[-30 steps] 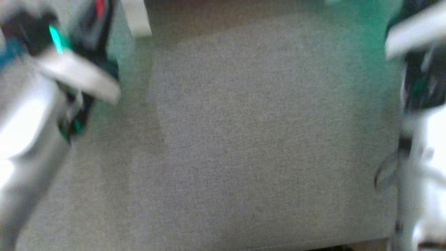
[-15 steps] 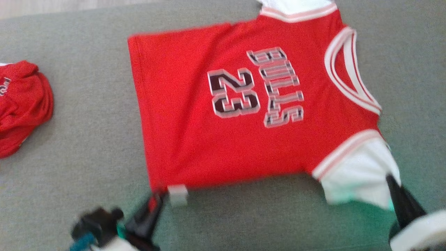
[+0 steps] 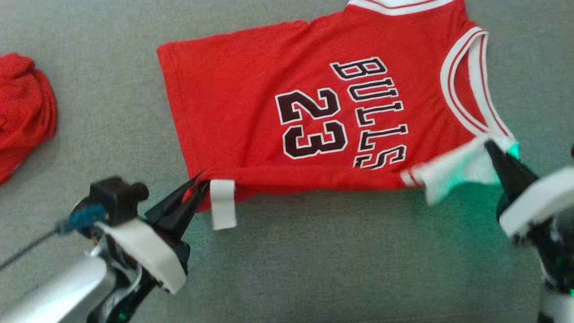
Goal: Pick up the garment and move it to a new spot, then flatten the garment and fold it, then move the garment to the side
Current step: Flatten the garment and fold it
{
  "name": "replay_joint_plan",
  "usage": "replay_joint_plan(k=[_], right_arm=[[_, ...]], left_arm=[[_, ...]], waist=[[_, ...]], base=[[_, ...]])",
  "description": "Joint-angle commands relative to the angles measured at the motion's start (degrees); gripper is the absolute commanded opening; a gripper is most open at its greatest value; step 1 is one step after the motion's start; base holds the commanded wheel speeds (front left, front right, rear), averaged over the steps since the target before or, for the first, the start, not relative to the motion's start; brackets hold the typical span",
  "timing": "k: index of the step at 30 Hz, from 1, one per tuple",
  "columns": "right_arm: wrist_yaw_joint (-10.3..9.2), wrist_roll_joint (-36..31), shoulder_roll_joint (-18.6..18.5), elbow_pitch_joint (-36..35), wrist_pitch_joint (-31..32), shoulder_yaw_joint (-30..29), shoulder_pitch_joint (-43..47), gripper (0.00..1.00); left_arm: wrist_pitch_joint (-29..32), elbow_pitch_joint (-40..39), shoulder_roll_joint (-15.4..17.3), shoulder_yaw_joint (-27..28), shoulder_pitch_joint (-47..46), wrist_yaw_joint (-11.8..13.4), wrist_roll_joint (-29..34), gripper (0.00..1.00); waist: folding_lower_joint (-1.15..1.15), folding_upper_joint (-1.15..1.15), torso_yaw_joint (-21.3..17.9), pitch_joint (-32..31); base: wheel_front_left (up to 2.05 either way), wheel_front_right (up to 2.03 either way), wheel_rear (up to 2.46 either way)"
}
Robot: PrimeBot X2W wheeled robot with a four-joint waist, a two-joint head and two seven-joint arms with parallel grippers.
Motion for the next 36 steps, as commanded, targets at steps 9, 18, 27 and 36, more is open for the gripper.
replay_joint_plan(k=[9, 18, 27, 36], right_arm=[[0.44, -4.81, -0.60, 4.85, 8.48, 1.28, -16.91, 0.14], [0.44, -10.04, -1.27, 4.20, 4.82, 2.89, -16.60, 1.00], [0.44, -14.81, -10.73, 0.42, 5.55, 4.78, -9.16, 1.00], [0.44, -15.43, -14.09, 3.89, 7.56, 7.03, -8.36, 1.00]], left_arm=[[9.21, 5.14, -0.39, 2.54, -9.33, -4.90, -5.69, 0.00], [7.02, 6.86, -1.38, 3.70, -7.28, -4.55, -8.25, 1.00], [3.65, 2.70, 0.63, 4.78, -0.03, -1.01, -10.74, 1.00], [4.04, 3.97, -1.53, 3.79, -0.86, -1.28, -10.63, 1.00]], waist=[[-0.02, 0.00, 1.26, 3.70], [-0.02, 0.00, 1.20, 3.00], [-0.02, 0.00, 1.03, 3.55], [-0.02, 0.00, 1.83, 6.07]], base=[[0.00, 0.00, 0.00], [0.00, 0.00, 0.00], [0.00, 0.00, 0.00], [0.00, 0.00, 0.00]])
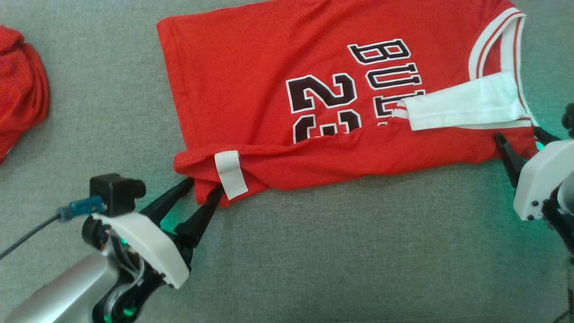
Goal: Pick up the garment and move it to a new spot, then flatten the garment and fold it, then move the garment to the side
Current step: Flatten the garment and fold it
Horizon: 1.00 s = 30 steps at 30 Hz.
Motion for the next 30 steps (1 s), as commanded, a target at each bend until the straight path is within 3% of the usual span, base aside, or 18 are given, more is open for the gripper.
replay_joint_plan(k=[1, 16, 17, 18, 19, 20, 21, 26, 30], right_arm=[[0.44, -0.20, -1.41, -1.65, 0.64, 1.13, -0.55, 1.00], [0.44, 2.01, -4.51, -0.37, 4.60, 1.45, 0.56, 1.00], [0.44, 2.27, -4.47, -0.28, 4.99, 1.80, 0.64, 1.00], [0.44, 2.66, -4.25, -0.11, 5.45, 2.07, 0.67, 1.00], [0.44, 2.98, -3.99, 0.04, 5.89, 2.31, 0.61, 0.80], [0.44, 3.30, -3.64, 0.22, 6.21, 2.39, 0.44, 0.36], [0.44, 3.67, -3.33, 0.39, 6.46, 2.49, 0.23, 0.00], [0.44, 6.65, -2.40, 0.75, 7.34, 2.00, -0.66, 0.00], [0.44, 10.44, -3.01, -0.25, 9.22, -0.05, 0.25, 0.00]], left_arm=[[0.35, -0.30, 1.31, 1.86, -1.98, -0.29, 0.13, 1.00], [2.41, 1.13, -1.64, -0.58, -3.42, -4.14, -1.00, 1.00], [2.82, 1.17, -1.70, -0.92, -3.63, -4.39, -0.86, 0.98], [3.19, 1.26, -1.77, -1.23, -3.89, -4.62, -0.67, 0.75], [3.60, 1.39, -1.88, -1.51, -4.13, -4.88, -0.62, 0.27], [3.88, 1.56, -2.03, -1.68, -4.38, -5.09, -0.62, 0.00], [4.06, 1.82, -2.15, -1.74, -4.66, -5.25, -0.61, 0.00], [5.09, 3.42, -1.59, -1.45, -5.39, -6.33, -1.71, 0.00], [6.26, 2.60, 0.65, -0.44, -4.61, -7.93, -4.80, 0.00]], waist=[[0.00, 0.00, 0.23, 0.42], [0.00, 0.00, 0.44, 0.78], [0.00, 0.00, 0.42, 0.76], [0.00, 0.00, 0.37, 0.76], [0.00, 0.00, 0.33, 0.76], [0.00, 0.00, 0.31, 0.72], [0.00, 0.00, 0.28, 0.60], [0.00, 0.00, 0.20, -1.29], [0.00, 0.00, 0.27, -4.02]], base=[[0.00, 0.00, 0.00], [0.00, 0.00, 0.00], [0.00, 0.00, 0.00], [0.00, 0.00, 0.00], [0.00, 0.00, 0.00], [0.00, 0.00, 0.00], [0.00, 0.00, 0.00], [0.00, 0.00, 0.00], [0.00, 0.00, 0.00]])
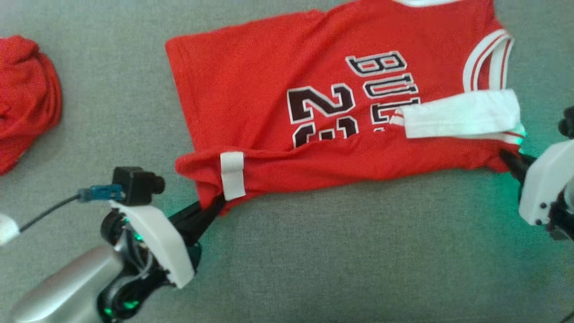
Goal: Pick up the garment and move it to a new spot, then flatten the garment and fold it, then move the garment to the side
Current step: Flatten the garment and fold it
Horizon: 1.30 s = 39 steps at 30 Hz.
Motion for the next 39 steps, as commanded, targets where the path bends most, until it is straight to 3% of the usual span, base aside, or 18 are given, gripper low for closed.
replay_joint_plan(k=[1, 2, 10, 14, 15, 16, 17, 21, 25, 30, 35, 39], right_arm=[[0.39, 2.75, -1.63, -3.13, 2.23, -0.78, 1.48, 0.00], [0.39, 2.75, -1.63, -3.13, 2.23, -0.78, 1.48, 0.00], [0.39, 10.30, -8.58, -13.10, 13.25, -5.24, 13.65, 0.00], [0.39, 12.09, -9.67, -16.11, 14.68, -6.28, 20.54, 0.02], [0.39, 11.85, -10.09, -16.80, 13.39, -6.04, 22.48, 1.00], [0.39, 11.60, -10.09, -16.81, 12.45, -6.02, 23.07, 1.00], [0.39, 11.40, -10.25, -16.87, 11.52, -5.75, 23.58, 1.00], [0.39, 10.98, -11.39, -17.64, 8.50, -5.84, 24.49, 1.00], [0.39, 13.10, -12.69, -21.49, 7.66, -9.32, 23.22, 1.00], [0.39, 14.27, -13.35, -23.46, 6.05, -10.21, 12.15, 1.00], [0.39, 7.83, -12.47, -14.88, 1.81, -2.19, -4.02, 1.00], [0.39, 0.61, -11.69, -2.83, -2.06, 3.49, -14.72, 1.00]], left_arm=[[0.75, -2.32, 4.43, 2.96, -0.15, -0.84, -1.72, 0.00], [0.75, -2.32, 4.43, 2.96, -0.15, -0.84, -1.72, 0.00], [3.28, -12.07, 13.36, 2.21, 7.19, -2.22, -6.92, 0.00], [1.85, -14.86, 14.24, 0.03, 12.10, -1.47, -6.62, 0.00], [0.31, -14.46, 13.45, -0.44, 13.31, -0.58, -5.51, 0.22], [-0.55, -14.02, 12.87, -0.52, 13.64, -0.03, -4.87, 0.44], [-1.21, -13.67, 12.29, -0.69, 13.85, 0.26, -4.22, 1.00], [-3.88, -12.69, 11.08, -0.44, 15.08, 1.78, -3.23, 1.00], [-7.60, -14.91, 13.77, 1.89, 16.63, 4.01, -2.31, 1.00], [-11.36, -15.73, 16.16, 7.54, 13.40, 9.04, -0.21, 1.00], [-10.58, -9.61, 9.69, 9.03, 3.61, 10.91, 2.93, 1.00], [-8.59, -1.75, 2.47, 6.40, -4.17, 9.21, 6.14, 1.00]], waist=[[-0.01, 0.00, 0.09, -2.42], [-0.01, 0.00, 0.09, -2.42], [-0.01, 0.00, 0.34, -5.55], [-0.01, 0.00, 0.44, -5.11], [-0.01, 0.00, 0.68, -4.82], [-0.01, 0.00, 0.77, -4.76], [-0.01, 0.00, 0.88, -4.78], [-0.01, 0.00, 1.00, -5.32], [-0.01, 0.00, 1.10, -5.89], [-0.01, 0.00, 1.71, -4.33], [-0.01, 0.00, 3.72, -0.42], [-0.01, 0.00, 6.42, 2.46]], base=[[0.00, 0.00, 0.00], [0.00, 0.00, 0.00], [0.00, 0.00, 0.00], [0.00, 0.00, 0.00], [0.00, 0.00, 0.00], [0.00, 0.00, 0.00], [0.00, 0.00, 0.00], [0.00, 0.00, 0.00], [0.00, 0.00, 0.00], [0.00, 0.00, 0.00], [0.00, 0.00, 0.00], [0.00, 0.00, 0.00]])
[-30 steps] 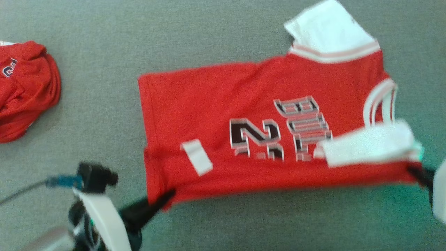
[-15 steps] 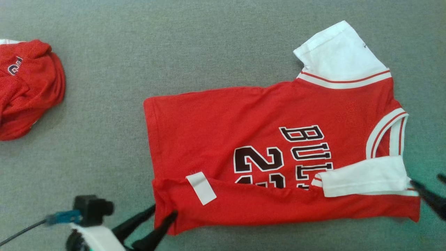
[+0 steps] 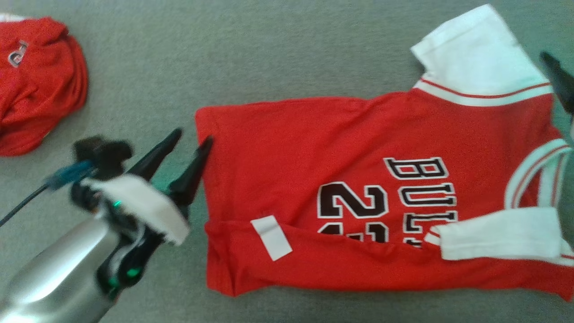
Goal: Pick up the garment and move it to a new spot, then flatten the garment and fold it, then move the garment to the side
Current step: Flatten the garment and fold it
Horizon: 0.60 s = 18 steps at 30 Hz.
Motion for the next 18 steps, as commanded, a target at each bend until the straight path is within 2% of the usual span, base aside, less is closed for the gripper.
replay_joint_plan(k=[1, 5, 6, 10, 18], right_arm=[[0.39, -2.26, -0.79, 1.32, -1.50, 1.02, -2.12, 1.00], [0.39, -5.82, 1.14, 11.30, -4.90, 2.18, -8.22, 1.00], [0.39, -5.82, 1.14, 11.30, -4.90, 2.18, -8.22, 1.00], [0.39, -7.67, 2.39, 18.13, -5.79, 2.38, -11.81, 1.00], [0.39, -8.11, 3.29, 23.95, -5.90, 3.30, -14.07, 1.00]], left_arm=[[0.53, 1.21, 0.31, 1.26, -2.88, -0.86, 1.19, 1.00], [1.68, 7.67, -4.80, -1.01, -7.35, -3.35, 2.53, 1.00], [1.68, 7.67, -4.80, -1.01, -7.35, -3.35, 2.53, 1.00], [1.51, 12.32, -8.48, -1.70, -10.25, -5.69, 2.48, 1.00], [2.22, 17.35, -11.45, -2.67, -13.32, -8.88, 2.11, 1.00]], waist=[[-0.02, 0.00, 2.75, 2.54], [-0.02, 0.00, 5.04, 4.04], [-0.02, 0.00, 5.04, 4.04], [-0.02, 0.00, 6.48, 4.90], [-0.02, 0.00, 6.30, 4.94]], base=[[0.00, 0.00, 0.00], [0.00, 0.00, 0.00], [0.00, 0.00, 0.00], [0.00, 0.00, 0.00], [0.00, 0.00, 0.00]])
